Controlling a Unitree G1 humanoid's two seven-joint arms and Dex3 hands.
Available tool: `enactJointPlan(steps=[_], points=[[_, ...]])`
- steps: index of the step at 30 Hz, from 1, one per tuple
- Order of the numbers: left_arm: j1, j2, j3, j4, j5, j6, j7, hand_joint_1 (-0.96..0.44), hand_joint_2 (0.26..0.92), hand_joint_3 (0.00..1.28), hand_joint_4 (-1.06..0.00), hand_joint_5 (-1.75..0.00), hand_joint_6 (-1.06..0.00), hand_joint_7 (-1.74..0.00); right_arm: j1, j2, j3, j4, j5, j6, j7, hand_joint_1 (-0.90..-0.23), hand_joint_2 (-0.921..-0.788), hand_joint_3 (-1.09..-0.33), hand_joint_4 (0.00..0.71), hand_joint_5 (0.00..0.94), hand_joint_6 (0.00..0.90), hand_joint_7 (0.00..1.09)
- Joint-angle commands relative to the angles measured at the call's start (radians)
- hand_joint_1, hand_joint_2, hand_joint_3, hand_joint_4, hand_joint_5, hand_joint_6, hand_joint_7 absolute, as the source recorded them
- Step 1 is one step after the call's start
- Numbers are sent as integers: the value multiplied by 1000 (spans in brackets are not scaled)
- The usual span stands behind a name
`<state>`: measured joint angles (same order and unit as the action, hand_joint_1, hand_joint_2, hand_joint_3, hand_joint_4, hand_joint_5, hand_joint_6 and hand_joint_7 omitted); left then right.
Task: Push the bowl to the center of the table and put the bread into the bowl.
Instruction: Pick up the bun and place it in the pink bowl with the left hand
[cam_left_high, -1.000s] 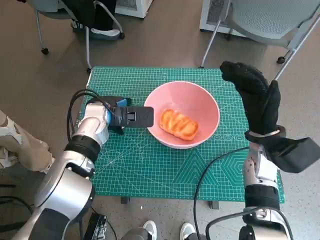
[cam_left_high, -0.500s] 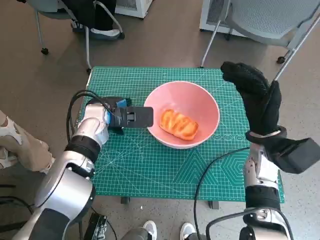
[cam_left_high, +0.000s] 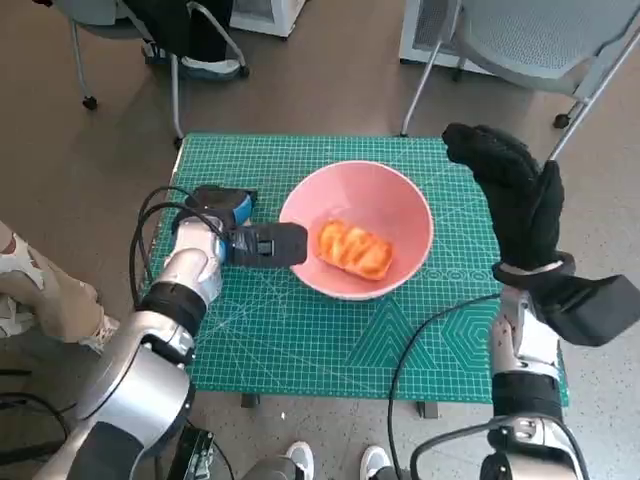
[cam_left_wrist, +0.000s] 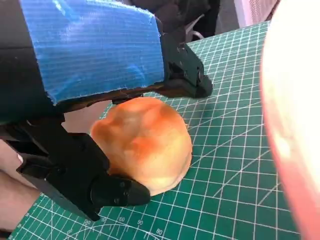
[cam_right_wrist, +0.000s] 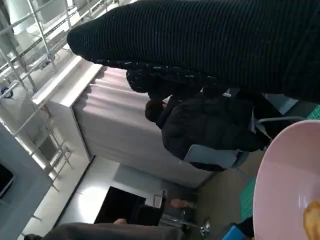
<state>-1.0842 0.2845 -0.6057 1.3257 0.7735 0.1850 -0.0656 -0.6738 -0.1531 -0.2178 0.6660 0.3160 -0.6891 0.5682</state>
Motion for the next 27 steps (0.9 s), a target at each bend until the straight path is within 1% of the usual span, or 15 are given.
enactJointPlan(steps=[1, 4, 6, 8, 12, 14, 18, 19, 20, 21, 22, 23, 27], points=[[16, 19, 0, 7, -5, -11, -13, 389, 626, 716, -577, -1480, -639, -281, 13, 2, 3, 7, 5, 17, -4, -677, -921, -815, 177, 0, -1, 523], [14, 22, 2, 6, -8, -14, -19, 392, 617, 718, -593, -1465, -608, -362, 10, 4, 4, 10, 3, 16, -5, -679, -921, -815, 177, 0, -1, 523], [13, 24, 3, 5, -9, -16, -24, 392, 611, 738, -582, -1485, -544, -387, 9, 5, 5, 11, 4, 17, -4, -680, -921, -814, 177, 0, -1, 523], [12, 27, 3, 5, -9, -18, -26, 392, 605, 761, -569, -1505, -525, -400, 7, 5, 5, 13, 4, 18, -4, -680, -921, -815, 177, 0, -1, 523], [9, 29, 5, 4, -12, -17, -31, 394, 596, 779, -569, -1512, -519, -416, 5, 5, 5, 15, 5, 19, -4, -680, -921, -815, 176, 0, -1, 522], [8, 32, 7, 3, -13, -19, -32, 395, 594, 765, -589, -1487, -538, -438, 3, 6, 6, 17, 5, 19, -3, -680, -921, -815, 176, 0, -1, 522], [5, 36, 8, 3, -13, -21, -38, 393, 618, 683, -629, -1417, -587, -578, 1, 8, 7, 21, 4, 18, -3, -680, -921, -815, 176, 0, -1, 522], [5, 37, 9, 3, -12, -22, -38, 252, 663, 592, -622, -1369, -593, -823, 0, 9, 7, 23, 4, 17, -3, -681, -921, -815, 176, 0, -1, 522], [5, 39, 9, 2, -13, -25, -37, 162, 701, 520, -615, -1336, -596, -980, 0, 10, 7, 24, 3, 16, -3, -681, -921, -815, 176, 0, -1, 522], [5, 40, 10, 2, -13, -27, -37, 104, 729, 457, -623, -1301, -609, -1065, -2, 10, 8, 26, 3, 16, -3, -681, -921, -815, 176, 0, -1, 522], [5, 42, 10, 1, -13, -30, -36, 83, 739, 435, -625, -1288, -613, -1096, -2, 11, 8, 27, 2, 15, -3, -681, -921, -815, 176, 0, -1, 522], [5, 44, 10, 1, -13, -32, -35, 54, 751, 401, -652, -1308, -623, -1067, -4, 12, 8, 29, 2, 15, -4, -681, -921, -815, 176, 0, -1, 522], [4, 50, 13, -1, -14, -41, -33, 14, 767, 344, -704, -1318, -654, -1009, -6, 16, 10, 31, -1, 13, -6, -680, -921, -815, 176, 0, -1, 522]])
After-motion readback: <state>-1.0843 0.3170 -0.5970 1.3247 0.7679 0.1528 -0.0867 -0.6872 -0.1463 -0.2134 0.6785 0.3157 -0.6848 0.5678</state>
